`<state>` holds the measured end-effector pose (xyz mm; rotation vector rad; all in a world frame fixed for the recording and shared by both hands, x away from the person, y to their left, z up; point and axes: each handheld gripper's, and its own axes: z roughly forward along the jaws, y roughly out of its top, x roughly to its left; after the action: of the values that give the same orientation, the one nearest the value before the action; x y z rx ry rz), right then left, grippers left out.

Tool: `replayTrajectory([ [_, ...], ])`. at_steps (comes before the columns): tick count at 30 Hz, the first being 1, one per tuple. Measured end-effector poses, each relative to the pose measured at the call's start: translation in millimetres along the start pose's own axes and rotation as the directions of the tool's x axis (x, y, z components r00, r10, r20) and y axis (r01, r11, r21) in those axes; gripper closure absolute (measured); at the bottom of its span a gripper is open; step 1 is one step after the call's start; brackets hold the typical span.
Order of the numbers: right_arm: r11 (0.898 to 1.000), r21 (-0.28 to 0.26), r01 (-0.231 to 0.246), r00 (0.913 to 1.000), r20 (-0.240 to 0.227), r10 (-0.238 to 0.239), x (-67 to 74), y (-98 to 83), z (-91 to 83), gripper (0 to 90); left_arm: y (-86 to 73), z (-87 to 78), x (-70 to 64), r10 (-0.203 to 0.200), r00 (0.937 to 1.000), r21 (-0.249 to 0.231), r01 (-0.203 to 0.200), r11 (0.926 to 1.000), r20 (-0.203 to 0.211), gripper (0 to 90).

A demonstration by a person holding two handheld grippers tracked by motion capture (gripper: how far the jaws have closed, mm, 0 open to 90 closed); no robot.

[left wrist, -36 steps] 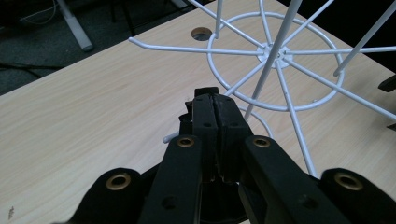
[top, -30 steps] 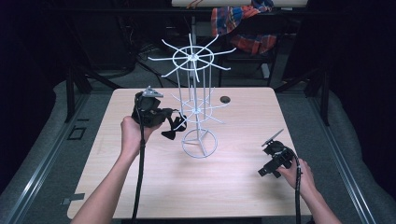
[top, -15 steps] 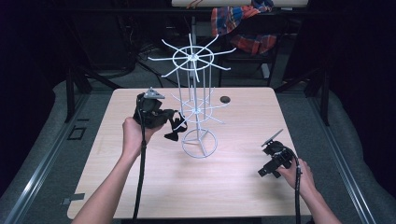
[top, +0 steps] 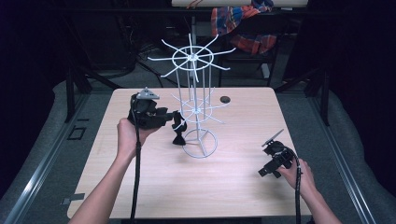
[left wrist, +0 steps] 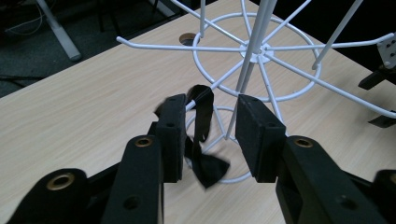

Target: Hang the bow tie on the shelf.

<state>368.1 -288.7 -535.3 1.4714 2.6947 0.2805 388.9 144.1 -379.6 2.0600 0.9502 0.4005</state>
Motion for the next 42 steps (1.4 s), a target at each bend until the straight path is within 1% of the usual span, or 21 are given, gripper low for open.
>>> replayTrajectory([
  [5, 1.000, 0.000, -0.002, 1.0000, 0.005, 0.002, 1.1, 0.3, 0.0, 5.7, -1.6, -7.6, 2.5, -0.014, 0.9999, -0.006, 0.014, 0.9999, -0.002, 54.5],
  [7, 1.000, 0.009, 0.006, 1.0000, 0.003, -0.006, 0.5, 0.7, -0.4, 5.7, -2.1, -11.5, 3.1, -0.017, 0.9998, -0.009, 0.017, 0.9998, -0.010, 48.7],
  [9, 1.000, -0.001, -0.002, 1.0000, 0.005, 0.002, 0.8, 0.3, 0.2, 5.7, -2.7, -15.8, 3.6, -0.020, 0.9997, -0.007, 0.020, 0.9998, -0.015, 42.7],
  [10, 1.000, 0.008, 0.005, 1.0000, 0.002, -0.005, 0.2, 0.6, -0.2, 5.7, -3.0, -18.2, 3.8, -0.019, 0.9997, -0.004, 0.019, 0.9998, -0.018, 39.1],
  [12, 1.000, 0.008, 0.005, 1.0000, 0.001, -0.005, 0.3, 0.6, 0.1, 5.7, -4.2, -23.2, 4.5, -0.021, 0.9995, -0.003, 0.021, 0.9998, -0.025, 34.6],
  [20, 1.000, 0.010, 0.005, 1.0000, 0.001, -0.005, 0.6, 0.8, -0.2, 5.7, -18.3, -39.3, 9.0, -0.029, 0.9979, 0.006, 0.029, 0.9996, -0.058, 19.1],
  [24, 1.000, 0.009, 0.005, 1.0000, 0.004, -0.005, 1.1, 0.9, -0.6, 5.7, -28.0, -43.6, 11.4, -0.041, 0.9968, 0.011, 0.042, 0.9991, -0.069, 16.2],
  [25, 0.999, -0.022, -0.024, 0.9997, 0.006, 0.024, 3.5, -0.4, 1.2, 5.7, -30.5, -44.2, 11.5, -0.048, 0.9963, 0.014, 0.049, 0.9987, -0.071, 15.8],
  [26, 0.999, -0.025, -0.025, 0.9997, 0.004, 0.025, 3.8, -0.6, 1.3, 5.7, -32.9, -44.8, 11.9, -0.046, 0.9962, 0.020, 0.048, 0.9986, -0.074, 15.2],
  [27, 1.000, 0.008, 0.006, 1.0000, 0.005, -0.006, 1.3, 0.6, -1.2, 5.7, -35.4, -45.3, 12.1, -0.044, 0.9960, 0.026, 0.046, 0.9986, -0.078, 15.1],
  [30, 1.000, 0.005, 0.004, 1.0000, 0.000, -0.004, 1.2, 0.5, -1.6, 5.7, -42.8, -47.5, 13.8, -0.049, 0.9952, 0.041, 0.053, 0.9978, -0.084, 13.6],
  [33, 1.000, 0.008, 0.007, 1.0000, 0.007, -0.007, 1.1, 0.6, -1.8, 5.6, -51.0, -48.6, 14.9, -0.054, 0.9933, 0.056, 0.060, 0.9966, -0.103, 11.0],
  [39, 1.000, 0.006, 0.009, 0.9999, 0.010, -0.009, 1.2, 0.5, -2.4, 5.7, -68.2, -51.4, 16.6, -0.061, 0.9914, 0.104, 0.074, 0.9918, -0.115, 6.8],
  [41, 1.000, 0.007, 0.008, 0.9999, 0.009, -0.008, 1.1, 0.5, -2.3, 5.6, -73.8, -52.6, 16.9, -0.068, 0.9902, 0.106, 0.081, 0.9911, -0.122, 5.6],
  [42, 1.000, 0.007, 0.008, 0.9999, 0.009, -0.008, 1.2, 0.6, -2.3, 5.7, -76.4, -53.5, 17.4, -0.069, 0.9901, 0.114, 0.083, 0.9900, -0.122, 5.2],
])
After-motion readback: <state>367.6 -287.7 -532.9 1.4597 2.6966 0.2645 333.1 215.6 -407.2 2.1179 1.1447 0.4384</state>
